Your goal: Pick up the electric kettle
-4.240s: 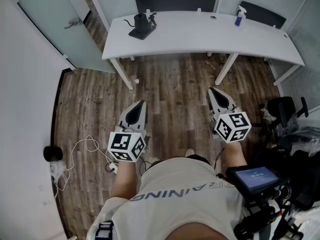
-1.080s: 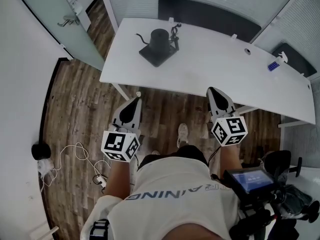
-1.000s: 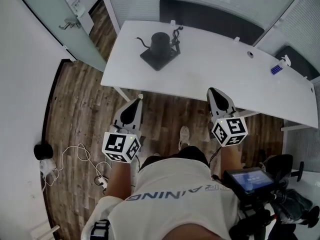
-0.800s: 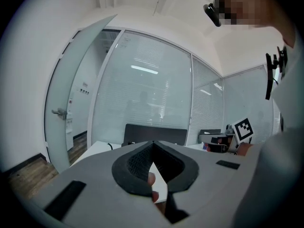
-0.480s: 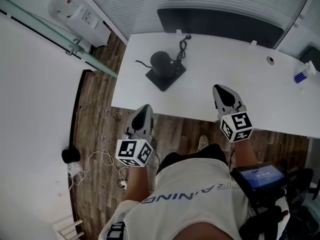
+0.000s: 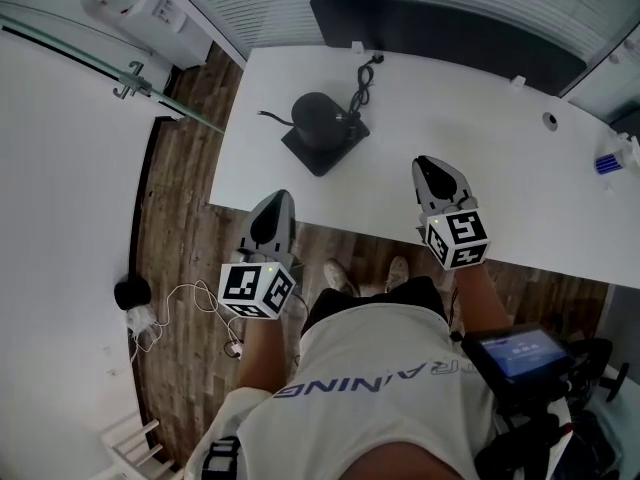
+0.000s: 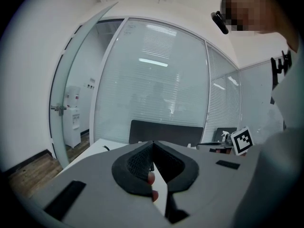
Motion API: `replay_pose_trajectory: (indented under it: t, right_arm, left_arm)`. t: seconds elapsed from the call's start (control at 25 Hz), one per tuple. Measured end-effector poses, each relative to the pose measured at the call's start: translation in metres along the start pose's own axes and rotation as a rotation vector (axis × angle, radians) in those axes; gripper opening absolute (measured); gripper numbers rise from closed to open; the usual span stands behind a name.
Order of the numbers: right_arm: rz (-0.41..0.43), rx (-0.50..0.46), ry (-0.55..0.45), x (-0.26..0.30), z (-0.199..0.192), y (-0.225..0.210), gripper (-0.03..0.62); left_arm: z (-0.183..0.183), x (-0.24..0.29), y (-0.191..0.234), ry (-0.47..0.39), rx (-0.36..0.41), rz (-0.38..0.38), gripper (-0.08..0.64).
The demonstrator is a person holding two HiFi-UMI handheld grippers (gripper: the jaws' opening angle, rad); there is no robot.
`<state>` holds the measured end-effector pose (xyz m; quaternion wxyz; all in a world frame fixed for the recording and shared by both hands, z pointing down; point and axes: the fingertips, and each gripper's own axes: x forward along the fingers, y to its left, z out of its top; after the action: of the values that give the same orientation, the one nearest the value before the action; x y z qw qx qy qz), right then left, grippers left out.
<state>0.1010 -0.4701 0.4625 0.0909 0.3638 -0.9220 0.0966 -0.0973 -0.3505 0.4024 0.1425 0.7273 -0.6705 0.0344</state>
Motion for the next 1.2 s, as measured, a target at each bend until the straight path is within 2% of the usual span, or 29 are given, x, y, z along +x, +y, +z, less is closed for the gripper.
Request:
replay_pose_trajectory:
  t: [0.16,0.24,0.48,0.64,0.88,1.08,1.2]
  right_arm:
    - [-0.049,-0.033,0.025,0.027,-0.007,0.006,0.025]
    - [-0.067,-0.052,0.051,0.049,-0.014,0.012,0.084]
    - [-0.168,-0.128,0.089,0.119,-0.042,0.024,0.124]
    - [-0.201,-0.167,0.123,0.155,-0.065,0.032,0.153]
    - [-0.245,-0.182,0.172,0.195,-0.098,0.026,0.172]
    - [-0.302,-0.178,0.16,0.217,-0.11,0.02,0.172]
    - [-0.307,-0.168,0.166,0.229,-0.116,0.017,0.172]
  left_arm:
    - [0.001,0.01,0.019,-0.01,0.027,-0.019,0.017]
    - [-0.002,0.01,0.036,-0.005,0.024,-0.016,0.017]
    - [-0.028,-0.006,0.107,0.034,-0.025,0.05,0.017]
    - [-0.04,-0.019,0.139,0.054,-0.051,0.092,0.017]
    - [-0.055,-0.031,0.167,0.075,-0.071,0.136,0.017]
    - [-0.062,-0.039,0.185,0.092,-0.08,0.179,0.017]
    - [-0.069,-0.039,0.19,0.11,-0.088,0.19,0.017]
